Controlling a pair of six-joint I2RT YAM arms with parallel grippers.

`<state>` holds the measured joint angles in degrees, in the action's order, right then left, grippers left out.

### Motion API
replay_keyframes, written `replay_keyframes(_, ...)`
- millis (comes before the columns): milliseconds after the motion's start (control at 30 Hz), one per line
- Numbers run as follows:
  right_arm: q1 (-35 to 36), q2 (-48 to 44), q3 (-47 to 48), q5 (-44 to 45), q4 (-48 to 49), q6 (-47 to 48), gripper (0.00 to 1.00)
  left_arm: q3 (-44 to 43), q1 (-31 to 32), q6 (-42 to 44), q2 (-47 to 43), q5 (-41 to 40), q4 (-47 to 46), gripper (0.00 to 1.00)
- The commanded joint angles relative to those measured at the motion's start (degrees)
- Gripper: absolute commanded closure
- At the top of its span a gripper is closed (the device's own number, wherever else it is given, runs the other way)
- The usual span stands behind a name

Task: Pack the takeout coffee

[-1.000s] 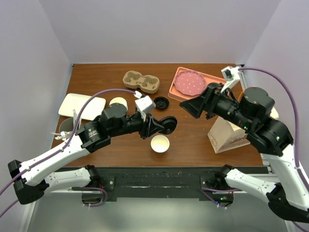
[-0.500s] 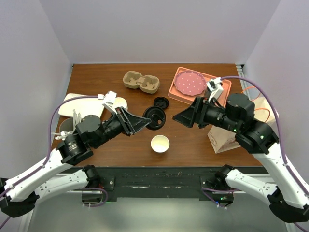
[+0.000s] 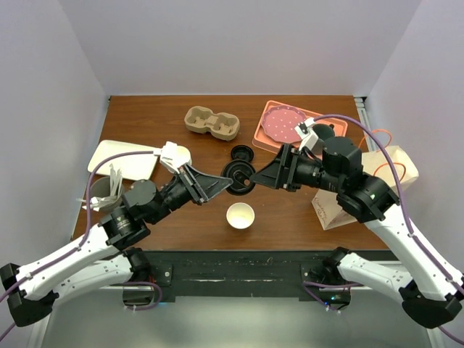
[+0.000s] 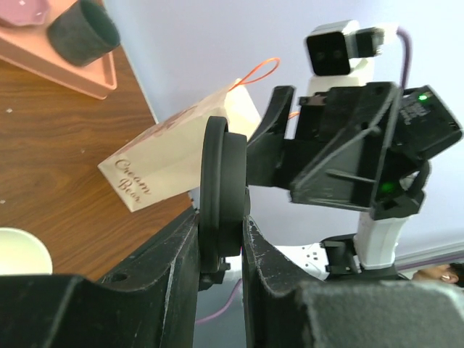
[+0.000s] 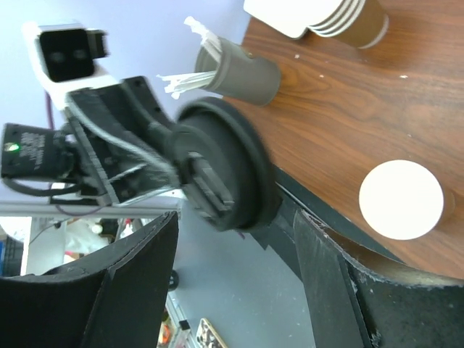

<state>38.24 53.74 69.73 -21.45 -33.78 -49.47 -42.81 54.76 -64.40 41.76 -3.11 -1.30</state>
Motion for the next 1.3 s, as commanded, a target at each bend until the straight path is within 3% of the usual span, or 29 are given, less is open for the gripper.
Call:
replay_keyframes(0, 0.08, -0.65, -1.70, 3.00, -2.26, -1.06, 0.33, 0.36, -0.18, -0.99, 0.69, 1.18, -8.36, 0.96)
replay_keyframes(400, 0.17, -2.23, -4.95, 2.73, 2.49, -2.73, 0.66, 1.85, -0.18, -2.92, 2.71, 4.26, -10.74, 0.95)
replay_keyframes(533, 0.08, -3.20, -5.14, 4.31, 1.62, -2.91, 0.75, 3.17, -0.18, -4.50, 2.19, 3.82, -10.30, 0.81)
replay_keyframes(567, 0.08, -3.29, -5.22, 4.49, 1.52, -2.82, 0.77, 3.26, -0.18, -4.77, 2.01, 3.64, -9.87, 0.73)
replay_keyframes(700, 0.17, -3.37, -4.87, 4.93, 0.56, -2.30, 0.80, 3.26, -0.18, -4.33, 2.45, 4.96, -9.42, 0.54)
replay_keyframes(733, 0.17, -3.29, -4.78, 5.19, -0.14, -2.12, 0.80, 3.17, -0.18, -4.33, 2.80, 5.05, -8.38, 0.44)
replay_keyframes(833, 0.17, -2.59, -3.73, 6.68, -3.21, -1.42, 0.81, 1.77, -0.18, -3.72, 2.63, 5.40, -3.13, 0.31)
replay_keyframes(967, 0.08, -1.44, -2.33, 7.30, -7.87, 0.86, 0.82, -0.25, -0.18, 3.20, 1.31, 4.61, 6.99, 0.27)
replay_keyframes(1133, 0.08, 0.05, -3.81, 6.25, -11.48, 3.06, 0.82, -3.86, -0.27, 12.62, 0.52, -2.24, 22.09, 0.26)
replay_keyframes(1267, 0.17, 2.77, -5.14, 5.72, -11.75, 4.82, 0.82, -5.09, -0.44, 20.96, 1.13, -3.39, 25.47, 0.26)
